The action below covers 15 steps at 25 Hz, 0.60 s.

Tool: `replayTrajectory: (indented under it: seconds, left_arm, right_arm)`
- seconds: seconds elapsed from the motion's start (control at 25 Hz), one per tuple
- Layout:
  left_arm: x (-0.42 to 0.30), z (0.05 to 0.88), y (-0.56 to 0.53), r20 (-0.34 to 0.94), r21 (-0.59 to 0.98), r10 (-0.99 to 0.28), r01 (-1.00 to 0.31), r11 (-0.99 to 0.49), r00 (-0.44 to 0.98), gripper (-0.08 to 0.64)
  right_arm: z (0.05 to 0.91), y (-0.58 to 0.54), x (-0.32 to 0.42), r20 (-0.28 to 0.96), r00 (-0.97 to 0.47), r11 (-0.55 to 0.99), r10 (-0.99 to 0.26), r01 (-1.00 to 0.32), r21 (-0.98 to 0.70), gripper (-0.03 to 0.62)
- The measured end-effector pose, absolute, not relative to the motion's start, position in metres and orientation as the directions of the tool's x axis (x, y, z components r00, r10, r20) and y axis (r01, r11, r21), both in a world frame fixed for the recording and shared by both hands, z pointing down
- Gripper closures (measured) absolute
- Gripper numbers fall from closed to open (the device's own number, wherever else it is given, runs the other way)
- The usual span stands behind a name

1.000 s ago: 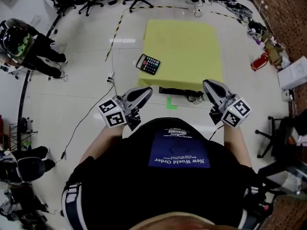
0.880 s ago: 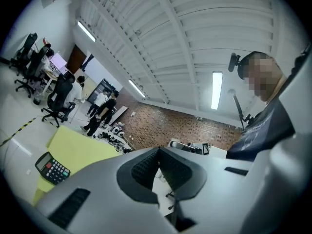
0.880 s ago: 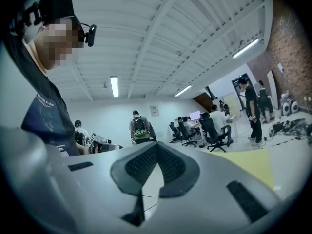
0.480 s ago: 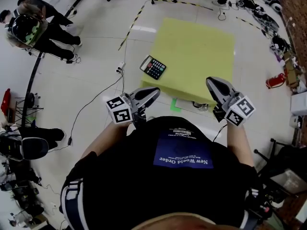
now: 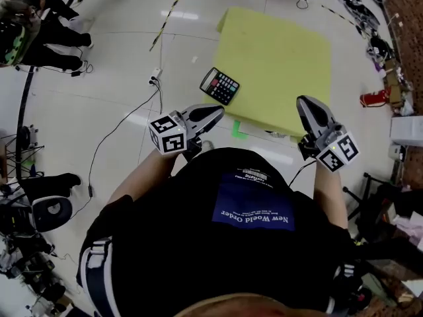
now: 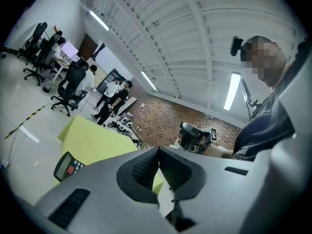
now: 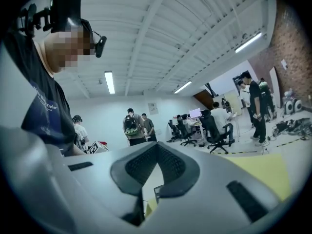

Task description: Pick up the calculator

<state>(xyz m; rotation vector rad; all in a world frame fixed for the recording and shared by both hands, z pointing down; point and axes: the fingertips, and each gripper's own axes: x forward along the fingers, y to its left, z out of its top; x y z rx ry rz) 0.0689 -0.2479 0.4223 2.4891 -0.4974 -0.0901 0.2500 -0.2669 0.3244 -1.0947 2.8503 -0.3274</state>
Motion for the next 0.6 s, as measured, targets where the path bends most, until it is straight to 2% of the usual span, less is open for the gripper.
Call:
replayTrajectory:
  seconds: [0.24,0.6]
  left_arm:
    - [0.069,0.454,-0.279,0.130,0.552,-0.391,-0.394,-0.735,0.911,0.554]
    - [0.051,0.504,-0.316,0.240,0.575,-0.597,-0.608,-0.548,0.765,0.554]
  right_arm:
    - [0.341,-0.295,0.252,0.011,-0.755,0.734,-0.655,-0.640,-0.225,0.605]
    - [0.378,-0.329,0.289,0.053,-0.797,0.760,-0.602,-0.592,-0.267,0.604]
